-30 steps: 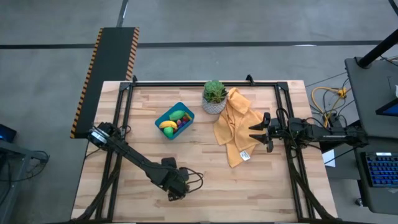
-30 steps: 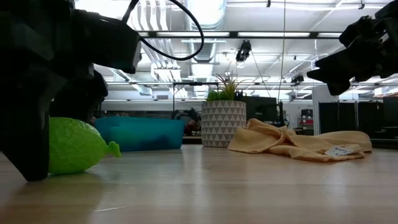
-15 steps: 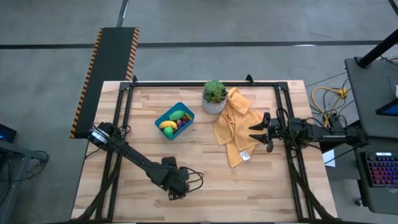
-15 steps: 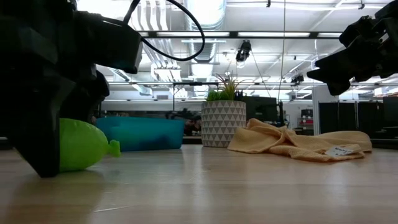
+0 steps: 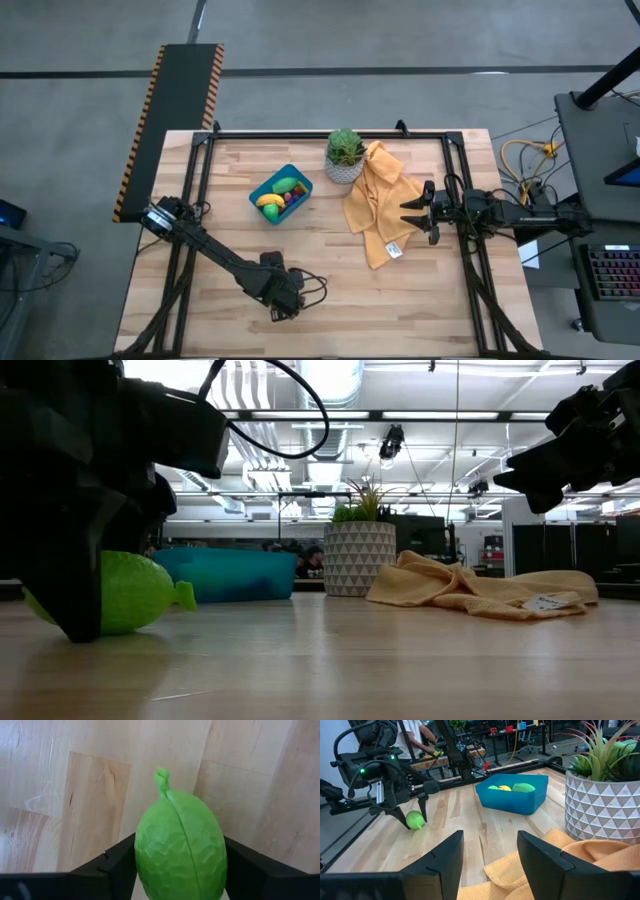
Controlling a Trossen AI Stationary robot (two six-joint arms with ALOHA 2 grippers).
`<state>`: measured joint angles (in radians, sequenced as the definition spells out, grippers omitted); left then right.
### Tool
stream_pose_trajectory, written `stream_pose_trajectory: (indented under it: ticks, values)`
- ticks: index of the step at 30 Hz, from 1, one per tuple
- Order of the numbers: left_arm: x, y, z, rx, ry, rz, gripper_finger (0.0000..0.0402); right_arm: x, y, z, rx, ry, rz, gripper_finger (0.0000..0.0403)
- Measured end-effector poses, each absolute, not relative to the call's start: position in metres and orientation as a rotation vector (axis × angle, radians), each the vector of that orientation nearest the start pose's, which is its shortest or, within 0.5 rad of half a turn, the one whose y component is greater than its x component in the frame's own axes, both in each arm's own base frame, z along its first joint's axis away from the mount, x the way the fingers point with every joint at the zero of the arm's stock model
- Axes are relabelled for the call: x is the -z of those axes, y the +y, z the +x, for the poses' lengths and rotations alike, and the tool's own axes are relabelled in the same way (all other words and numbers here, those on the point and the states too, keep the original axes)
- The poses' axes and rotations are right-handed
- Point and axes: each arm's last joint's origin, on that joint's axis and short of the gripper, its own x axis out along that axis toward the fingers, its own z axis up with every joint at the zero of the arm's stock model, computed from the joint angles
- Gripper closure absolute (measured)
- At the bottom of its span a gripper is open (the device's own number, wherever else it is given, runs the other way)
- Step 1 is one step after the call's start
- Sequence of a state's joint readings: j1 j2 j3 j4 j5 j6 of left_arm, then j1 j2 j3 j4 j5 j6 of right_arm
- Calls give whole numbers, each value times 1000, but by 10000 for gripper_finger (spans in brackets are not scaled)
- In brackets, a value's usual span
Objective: Pick and placing Produce into tupperware
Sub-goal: Put the green melon into the blue bin
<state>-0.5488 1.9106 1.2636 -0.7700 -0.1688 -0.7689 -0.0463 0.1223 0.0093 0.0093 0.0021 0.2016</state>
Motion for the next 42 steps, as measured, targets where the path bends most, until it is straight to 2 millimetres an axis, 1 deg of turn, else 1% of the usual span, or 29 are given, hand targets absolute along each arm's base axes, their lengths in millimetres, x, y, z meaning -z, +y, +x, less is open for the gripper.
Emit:
stream_pose_trajectory:
  ticks: [7,12,16,29,36,38,42]
  values:
    - [-160,-180,304,-206,1336,-148,188,-158,-5,104,59,99,204,225]
    - [-170,-179,303,-199,1304,-161,189,-158,-5,104,59,99,204,225]
    - [-172,-177,304,-213,1285,-152,189,-158,-5,104,59,99,204,225]
    - [-184,-167,317,-231,1201,-60,190,-158,-5,104,59,99,204,225]
    - [-200,-158,322,-239,1167,-11,190,-158,-5,104,59,99,204,225]
    - [-208,-152,320,-266,1155,17,190,-158,-5,104,59,99,204,225]
    - [-224,-139,319,-302,1095,21,190,-158,-5,104,59,101,204,225]
